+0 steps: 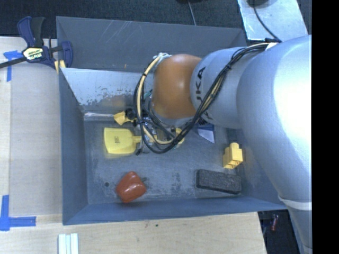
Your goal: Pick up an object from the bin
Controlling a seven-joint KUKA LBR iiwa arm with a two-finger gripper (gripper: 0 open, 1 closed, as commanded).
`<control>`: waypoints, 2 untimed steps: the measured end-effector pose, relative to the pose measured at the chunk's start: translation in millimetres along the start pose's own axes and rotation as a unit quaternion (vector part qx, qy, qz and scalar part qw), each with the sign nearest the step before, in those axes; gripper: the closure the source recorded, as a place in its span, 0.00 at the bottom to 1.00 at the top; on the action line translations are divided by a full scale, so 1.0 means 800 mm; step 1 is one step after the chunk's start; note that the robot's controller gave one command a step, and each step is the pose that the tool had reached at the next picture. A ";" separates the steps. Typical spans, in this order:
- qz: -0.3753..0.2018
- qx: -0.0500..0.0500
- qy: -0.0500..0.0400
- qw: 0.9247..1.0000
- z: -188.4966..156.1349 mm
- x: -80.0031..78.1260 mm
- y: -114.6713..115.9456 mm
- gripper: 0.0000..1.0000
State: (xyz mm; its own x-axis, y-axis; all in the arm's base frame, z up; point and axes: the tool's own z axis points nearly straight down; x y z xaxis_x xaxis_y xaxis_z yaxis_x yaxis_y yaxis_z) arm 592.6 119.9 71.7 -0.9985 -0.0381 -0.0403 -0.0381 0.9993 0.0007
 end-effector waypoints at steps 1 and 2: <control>0.000 0.000 0.000 1.000 0.000 0.000 0.000 1.00; 0.007 0.000 -0.001 1.000 -0.001 0.003 0.004 1.00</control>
Offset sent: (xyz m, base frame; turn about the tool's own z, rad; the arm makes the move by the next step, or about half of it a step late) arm -0.0041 0.0046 0.0010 0.0215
